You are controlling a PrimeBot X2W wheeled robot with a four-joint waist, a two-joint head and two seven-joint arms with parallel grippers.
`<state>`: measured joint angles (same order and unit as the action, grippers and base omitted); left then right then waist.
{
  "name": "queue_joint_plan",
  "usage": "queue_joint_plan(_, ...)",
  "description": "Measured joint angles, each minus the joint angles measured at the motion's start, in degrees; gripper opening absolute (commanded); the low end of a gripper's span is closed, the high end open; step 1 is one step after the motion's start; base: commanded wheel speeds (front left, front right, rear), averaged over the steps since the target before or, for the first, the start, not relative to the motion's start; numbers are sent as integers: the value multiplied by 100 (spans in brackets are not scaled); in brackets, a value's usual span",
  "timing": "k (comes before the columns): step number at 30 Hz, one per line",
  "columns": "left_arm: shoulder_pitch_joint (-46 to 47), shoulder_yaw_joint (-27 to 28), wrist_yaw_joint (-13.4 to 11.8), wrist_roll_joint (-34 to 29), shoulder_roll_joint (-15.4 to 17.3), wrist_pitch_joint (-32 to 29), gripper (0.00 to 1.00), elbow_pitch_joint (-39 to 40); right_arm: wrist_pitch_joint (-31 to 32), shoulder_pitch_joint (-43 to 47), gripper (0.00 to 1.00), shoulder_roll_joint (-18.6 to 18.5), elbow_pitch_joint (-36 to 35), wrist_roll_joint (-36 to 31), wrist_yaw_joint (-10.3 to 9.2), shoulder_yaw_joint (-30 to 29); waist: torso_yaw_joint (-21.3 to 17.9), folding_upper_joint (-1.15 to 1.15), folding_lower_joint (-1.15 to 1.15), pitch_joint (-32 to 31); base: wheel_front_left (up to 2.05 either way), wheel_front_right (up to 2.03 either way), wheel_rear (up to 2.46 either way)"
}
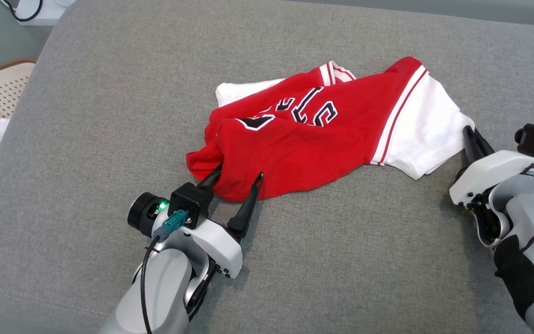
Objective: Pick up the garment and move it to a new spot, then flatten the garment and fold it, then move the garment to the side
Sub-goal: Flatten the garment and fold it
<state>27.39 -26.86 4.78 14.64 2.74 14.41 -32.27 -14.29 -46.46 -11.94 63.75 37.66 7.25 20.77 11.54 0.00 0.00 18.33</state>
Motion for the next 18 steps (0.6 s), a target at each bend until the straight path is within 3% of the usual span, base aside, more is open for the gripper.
queue_joint_plan(4, -20, 85, 21, -15, -7, 0, 100, 4, -2, -2, 0, -44, -515, 199, 0, 10, -43, 0, 0, -77, 0, 0, 0)
queue_joint_plan(12, -282, 176, 80, -104, -12, 0, 100, 94, -10, -114, 0, -446, -2547, 255, 0, -342, -286, 0, 0, -383, 0, 0, 0)
queue_joint_plan(18, -396, -469, 210, -105, -14, 0, 100, 159, -11, -96, 0, -537, -2931, 203, 0, -237, -421, 0, 0, -623, 0, 0, 0)
